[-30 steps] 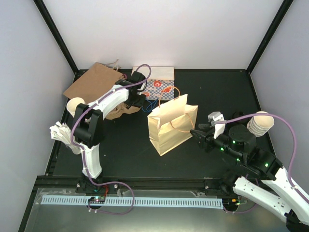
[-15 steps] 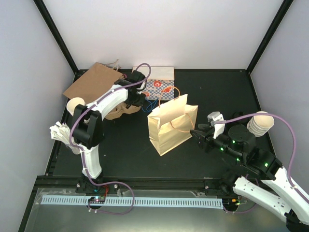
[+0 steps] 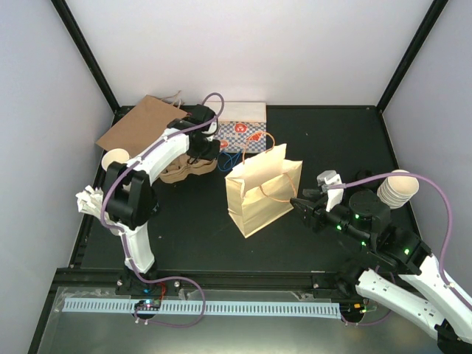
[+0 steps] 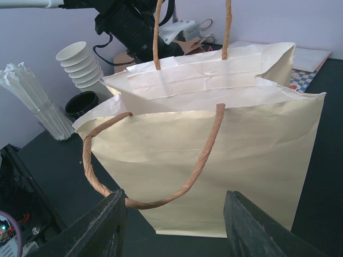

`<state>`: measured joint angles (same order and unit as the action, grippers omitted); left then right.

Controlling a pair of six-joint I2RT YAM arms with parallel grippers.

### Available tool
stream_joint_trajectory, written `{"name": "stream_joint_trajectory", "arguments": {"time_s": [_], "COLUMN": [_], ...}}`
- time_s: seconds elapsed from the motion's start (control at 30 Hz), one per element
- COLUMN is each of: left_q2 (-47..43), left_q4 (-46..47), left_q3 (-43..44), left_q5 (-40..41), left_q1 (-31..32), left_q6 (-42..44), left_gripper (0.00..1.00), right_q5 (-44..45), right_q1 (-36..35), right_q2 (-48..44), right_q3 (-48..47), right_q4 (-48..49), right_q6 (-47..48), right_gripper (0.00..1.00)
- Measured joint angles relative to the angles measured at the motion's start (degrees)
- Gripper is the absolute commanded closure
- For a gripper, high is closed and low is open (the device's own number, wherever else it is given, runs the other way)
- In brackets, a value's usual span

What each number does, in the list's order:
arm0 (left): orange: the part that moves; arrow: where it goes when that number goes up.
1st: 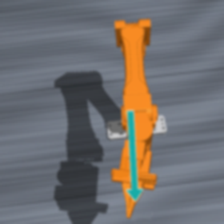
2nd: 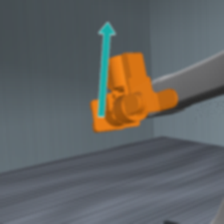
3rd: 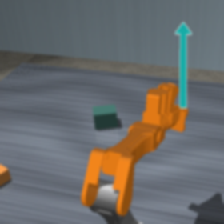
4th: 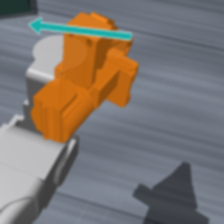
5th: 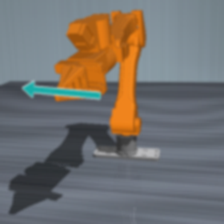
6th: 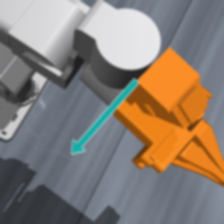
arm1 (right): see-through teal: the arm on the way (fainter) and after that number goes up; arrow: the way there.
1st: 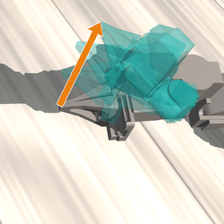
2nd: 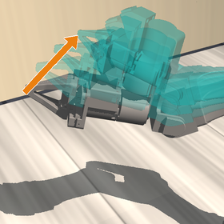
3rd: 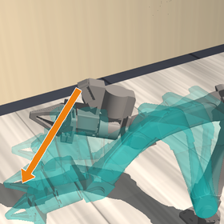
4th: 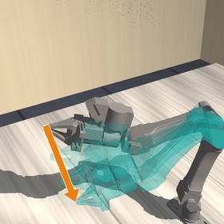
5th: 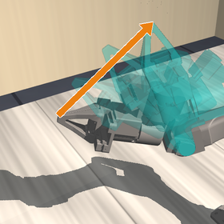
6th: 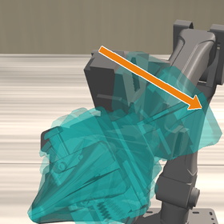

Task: Pack the takeout coffee

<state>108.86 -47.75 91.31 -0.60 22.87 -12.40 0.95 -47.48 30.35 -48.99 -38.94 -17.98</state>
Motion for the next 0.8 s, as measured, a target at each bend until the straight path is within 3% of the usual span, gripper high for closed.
{"name": "stream_joint_trajectory", "arguments": {"time_s": [0.53, 0.8], "left_q2": [-1.0, -1.0], "left_q4": [1.2, 1.3], "left_q3": [-0.9, -1.4], "left_q5": [-7.5, -7.6], "left_q1": [-2.1, -2.2], "left_q6": [-0.2, -0.4], "left_gripper": [0.88, 0.9], "right_q5": [0.0, 0.0], "right_q1": [0.0, 0.0], "right_q2": [-0.1, -0.2], "right_q3": [0.0, 0.0], "right_q4": [0.0, 0.0], "right_q6": [0.0, 0.0], "right_gripper": [0.48, 0.48]}}
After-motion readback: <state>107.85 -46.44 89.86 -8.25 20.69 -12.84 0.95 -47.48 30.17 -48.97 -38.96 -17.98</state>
